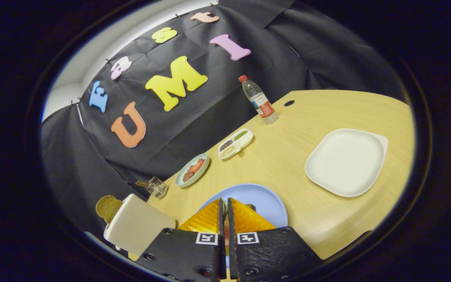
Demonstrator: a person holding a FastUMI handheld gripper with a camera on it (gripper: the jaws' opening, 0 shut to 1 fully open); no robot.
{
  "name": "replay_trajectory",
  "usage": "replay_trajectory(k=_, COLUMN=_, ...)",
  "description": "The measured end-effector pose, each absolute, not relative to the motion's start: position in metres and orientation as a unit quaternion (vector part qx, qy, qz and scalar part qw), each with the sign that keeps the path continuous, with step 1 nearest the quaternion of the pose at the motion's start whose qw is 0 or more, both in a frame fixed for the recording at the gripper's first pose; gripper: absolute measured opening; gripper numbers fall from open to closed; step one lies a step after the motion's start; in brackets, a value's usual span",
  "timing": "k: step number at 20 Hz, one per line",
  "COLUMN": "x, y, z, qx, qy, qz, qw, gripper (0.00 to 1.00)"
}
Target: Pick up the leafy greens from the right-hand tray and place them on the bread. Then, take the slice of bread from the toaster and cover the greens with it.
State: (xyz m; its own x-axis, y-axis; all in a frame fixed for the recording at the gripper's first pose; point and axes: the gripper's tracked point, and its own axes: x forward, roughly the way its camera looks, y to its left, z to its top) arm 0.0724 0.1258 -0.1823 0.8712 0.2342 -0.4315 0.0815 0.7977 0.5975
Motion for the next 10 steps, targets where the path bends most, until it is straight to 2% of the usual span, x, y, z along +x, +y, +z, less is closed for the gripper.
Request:
replay_trajectory(k=1, x=0.072, y=0.124, z=-0.184, qx=0.300, qy=0.248, qz=0.039, qw=0.920, gripper=0.02)
replay_trajectory(k=2, x=0.072, y=0.121, z=-0.185, qx=0.287, qy=0.247, qz=0.040, qw=0.925, gripper=0.11)
replay_trajectory(k=3, x=0.070, y=0.118, z=-0.187, qx=0.277, qy=0.247, qz=0.038, qw=0.928, gripper=0.14)
replay_trajectory(k=4, x=0.070, y=0.114, z=-0.188, qx=0.272, qy=0.246, qz=0.033, qw=0.930, gripper=0.23)
replay_trajectory(k=7, x=0.069, y=0.100, z=-0.187, qx=0.250, qy=0.233, qz=0.008, qw=0.940, gripper=0.42)
replay_trajectory(k=10, x=0.060, y=0.089, z=-0.172, qx=0.218, qy=0.214, qz=-0.008, qw=0.952, gripper=0.51)
